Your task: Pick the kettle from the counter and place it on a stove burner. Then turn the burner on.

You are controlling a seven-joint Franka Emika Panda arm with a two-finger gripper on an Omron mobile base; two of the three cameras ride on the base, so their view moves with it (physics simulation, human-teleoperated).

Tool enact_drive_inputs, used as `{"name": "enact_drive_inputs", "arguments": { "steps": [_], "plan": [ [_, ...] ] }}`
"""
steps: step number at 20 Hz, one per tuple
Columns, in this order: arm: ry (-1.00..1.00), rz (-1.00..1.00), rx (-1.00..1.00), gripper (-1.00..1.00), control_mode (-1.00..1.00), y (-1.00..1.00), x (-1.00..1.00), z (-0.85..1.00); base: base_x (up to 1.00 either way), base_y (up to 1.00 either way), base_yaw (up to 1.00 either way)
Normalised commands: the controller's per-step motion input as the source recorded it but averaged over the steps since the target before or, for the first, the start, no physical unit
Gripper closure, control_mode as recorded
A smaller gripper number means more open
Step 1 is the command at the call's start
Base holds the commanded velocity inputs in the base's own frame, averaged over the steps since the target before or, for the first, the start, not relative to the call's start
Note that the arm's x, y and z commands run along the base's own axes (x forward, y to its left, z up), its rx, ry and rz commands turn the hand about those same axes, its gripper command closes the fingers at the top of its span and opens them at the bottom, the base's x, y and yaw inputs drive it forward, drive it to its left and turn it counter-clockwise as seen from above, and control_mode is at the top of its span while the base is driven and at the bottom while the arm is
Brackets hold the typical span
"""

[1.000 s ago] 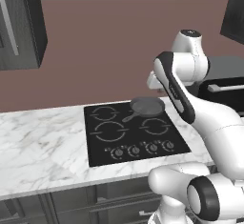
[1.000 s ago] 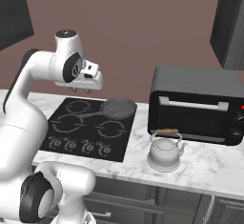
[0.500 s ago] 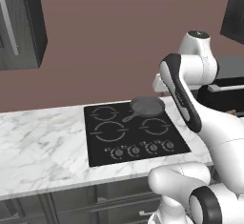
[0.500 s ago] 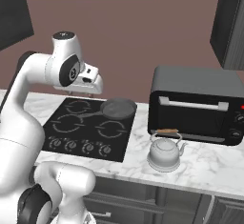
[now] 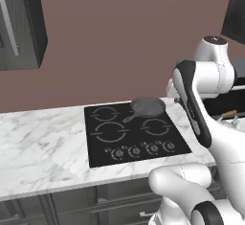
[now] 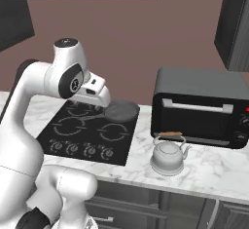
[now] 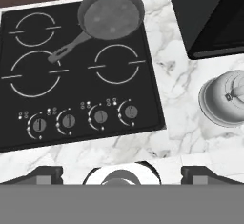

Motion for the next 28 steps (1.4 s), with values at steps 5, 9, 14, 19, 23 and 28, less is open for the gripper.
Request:
{"name": "enact_drive_inputs", "arguments": {
  "steps": [5,9,14,19,23,28],
  "plan": [
    [-0.01,-0.17,0.02,-1.00,-1.00,-0.49,-0.35,-0.07,0.00,0.00,0.00],
    [0.00,-0.20,0.02,-1.00,-1.00,-0.42,-0.25,0.00,0.00,0.00,0.00],
    [0.00,-0.21,0.00,-1.00,-1.00,-0.35,-0.16,0.00,0.00,0.00,0.00],
    [0.00,-0.25,0.00,-1.00,-1.00,-0.40,-0.02,-0.02,0.00,0.00,0.00],
    [0.00,-0.16,0.03,-1.00,-1.00,-0.50,-0.04,-0.02,0.00,0.00,0.00],
    [0.00,-0.11,0.06,-1.00,-1.00,-0.50,-0.02,0.00,0.00,0.00,0.00]
  ]
}}
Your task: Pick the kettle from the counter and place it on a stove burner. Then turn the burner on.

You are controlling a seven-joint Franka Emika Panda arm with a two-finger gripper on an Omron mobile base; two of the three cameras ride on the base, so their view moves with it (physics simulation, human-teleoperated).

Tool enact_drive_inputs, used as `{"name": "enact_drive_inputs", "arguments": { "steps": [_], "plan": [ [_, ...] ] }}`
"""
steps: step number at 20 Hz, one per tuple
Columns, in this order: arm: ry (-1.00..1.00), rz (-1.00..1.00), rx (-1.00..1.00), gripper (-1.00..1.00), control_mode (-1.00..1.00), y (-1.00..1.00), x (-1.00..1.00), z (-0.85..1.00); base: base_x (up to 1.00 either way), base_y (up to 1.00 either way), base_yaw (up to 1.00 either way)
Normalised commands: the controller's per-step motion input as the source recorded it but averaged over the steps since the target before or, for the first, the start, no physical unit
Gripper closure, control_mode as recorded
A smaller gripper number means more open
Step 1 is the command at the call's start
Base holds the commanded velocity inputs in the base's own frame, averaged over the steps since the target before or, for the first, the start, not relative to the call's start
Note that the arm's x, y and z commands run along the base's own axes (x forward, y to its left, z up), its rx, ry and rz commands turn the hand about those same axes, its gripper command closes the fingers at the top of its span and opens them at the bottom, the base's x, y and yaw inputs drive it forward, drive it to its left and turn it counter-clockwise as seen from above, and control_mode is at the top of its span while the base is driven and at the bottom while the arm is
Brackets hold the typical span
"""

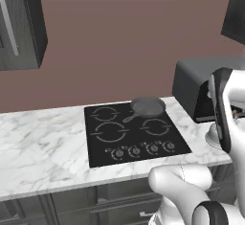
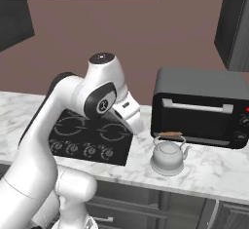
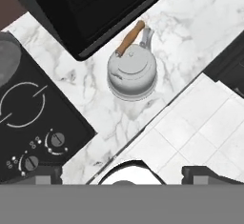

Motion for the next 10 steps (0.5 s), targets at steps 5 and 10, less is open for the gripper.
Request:
{"name": "enact_drive_inputs", "arguments": {
  "steps": [5,10],
  "plan": [
    [0.00,-0.08,0.09,-1.00,-1.00,-0.49,0.00,-0.11,0.00,0.00,0.00],
    [0.00,-0.05,0.07,-1.00,-1.00,-0.34,0.01,-0.03,0.00,0.00,0.00]
  ]
}}
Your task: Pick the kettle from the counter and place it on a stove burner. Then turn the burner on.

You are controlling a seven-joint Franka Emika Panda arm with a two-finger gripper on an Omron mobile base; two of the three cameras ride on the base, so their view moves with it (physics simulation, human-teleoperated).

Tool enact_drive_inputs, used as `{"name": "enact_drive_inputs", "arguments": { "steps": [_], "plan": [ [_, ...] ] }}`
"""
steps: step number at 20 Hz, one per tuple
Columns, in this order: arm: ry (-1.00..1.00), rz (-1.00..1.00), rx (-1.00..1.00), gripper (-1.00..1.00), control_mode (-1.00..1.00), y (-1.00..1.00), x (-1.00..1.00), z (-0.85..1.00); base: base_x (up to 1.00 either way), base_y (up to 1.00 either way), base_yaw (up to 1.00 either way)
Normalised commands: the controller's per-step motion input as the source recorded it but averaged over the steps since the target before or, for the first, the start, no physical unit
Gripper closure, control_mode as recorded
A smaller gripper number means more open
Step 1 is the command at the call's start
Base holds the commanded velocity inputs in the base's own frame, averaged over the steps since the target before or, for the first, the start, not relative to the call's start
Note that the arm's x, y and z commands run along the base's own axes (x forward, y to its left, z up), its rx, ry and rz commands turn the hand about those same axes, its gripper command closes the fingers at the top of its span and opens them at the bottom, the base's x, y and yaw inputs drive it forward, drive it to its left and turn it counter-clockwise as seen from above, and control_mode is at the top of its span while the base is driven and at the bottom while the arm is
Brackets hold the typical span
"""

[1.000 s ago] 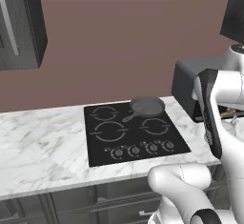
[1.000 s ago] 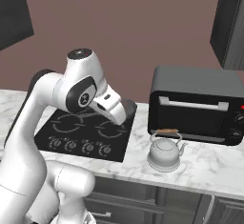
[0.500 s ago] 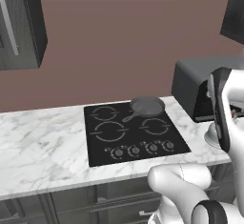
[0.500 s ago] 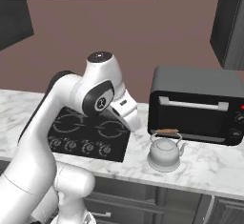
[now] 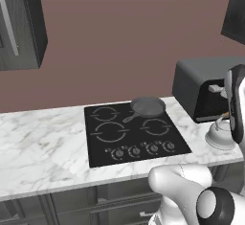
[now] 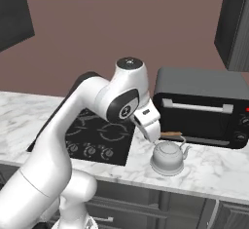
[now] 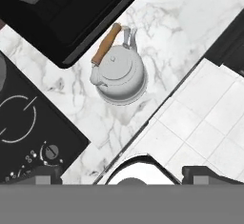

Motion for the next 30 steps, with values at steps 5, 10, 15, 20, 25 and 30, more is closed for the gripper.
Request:
{"name": "enact_drive_inputs", "arguments": {
  "steps": [5,10,15,20,25,30],
  "plan": [
    [0.00,-0.07,0.08,-1.00,-1.00,-0.26,0.00,-0.08,0.00,0.00,0.00],
    [0.00,-0.05,0.08,-1.00,-1.00,-0.28,0.02,-0.26,0.00,0.00,0.00],
    [0.00,-0.01,0.09,-1.00,-1.00,-0.19,0.18,-0.17,0.00,0.00,0.00],
    [0.00,0.00,0.05,-1.00,-1.00,-0.04,0.24,-0.09,0.00,0.00,0.00],
    [0.00,0.00,0.03,-1.00,-1.00,-0.04,0.20,-0.16,0.00,0.00,0.00],
    [0.00,0.00,0.03,-1.00,-1.00,-0.09,0.13,-0.23,0.00,0.00,0.00]
  ]
}}
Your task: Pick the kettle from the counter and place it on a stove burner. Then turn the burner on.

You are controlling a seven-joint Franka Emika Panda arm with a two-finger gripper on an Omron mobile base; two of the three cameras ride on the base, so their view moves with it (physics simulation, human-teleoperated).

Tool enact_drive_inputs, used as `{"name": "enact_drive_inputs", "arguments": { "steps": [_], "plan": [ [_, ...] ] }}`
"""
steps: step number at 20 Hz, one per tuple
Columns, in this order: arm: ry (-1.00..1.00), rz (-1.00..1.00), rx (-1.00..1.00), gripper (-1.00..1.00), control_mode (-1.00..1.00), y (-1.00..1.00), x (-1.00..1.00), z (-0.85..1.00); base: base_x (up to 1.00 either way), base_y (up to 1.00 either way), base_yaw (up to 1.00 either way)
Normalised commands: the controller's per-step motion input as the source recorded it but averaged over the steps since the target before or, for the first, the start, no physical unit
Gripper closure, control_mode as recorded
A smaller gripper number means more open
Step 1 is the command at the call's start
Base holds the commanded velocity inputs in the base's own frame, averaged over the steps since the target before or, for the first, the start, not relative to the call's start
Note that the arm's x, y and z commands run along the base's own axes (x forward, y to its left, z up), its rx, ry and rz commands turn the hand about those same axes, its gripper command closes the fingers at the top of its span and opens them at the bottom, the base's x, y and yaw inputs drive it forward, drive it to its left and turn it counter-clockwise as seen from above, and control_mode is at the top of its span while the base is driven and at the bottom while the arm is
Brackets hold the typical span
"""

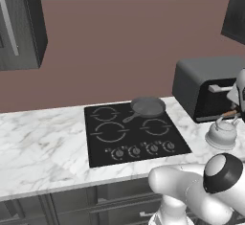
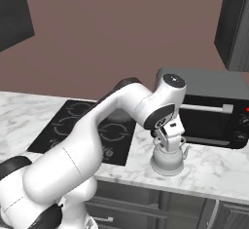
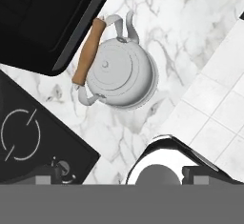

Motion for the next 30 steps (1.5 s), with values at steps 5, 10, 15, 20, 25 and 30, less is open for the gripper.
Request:
{"name": "enact_drive_inputs", "arguments": {
  "steps": [5,10,15,20,25,30],
  "plan": [
    [0.00,0.00,0.02,-1.00,-1.00,-0.09,0.15,-0.20,0.00,0.00,0.00],
    [0.00,0.00,0.02,-1.00,-1.00,-0.07,0.18,-0.18,0.00,0.00,0.00],
    [0.00,0.00,0.02,-1.00,-1.00,-0.04,0.22,-0.12,0.00,0.00,0.00],
    [0.00,0.00,0.02,-1.00,-1.00,-0.04,0.21,-0.13,0.00,0.00,0.00],
    [0.00,0.00,0.02,-1.00,-1.00,-0.05,0.21,-0.16,0.00,0.00,0.00],
    [0.00,0.00,0.02,-1.00,-1.00,-0.11,0.21,-0.18,0.00,0.00,0.00]
  ]
}}
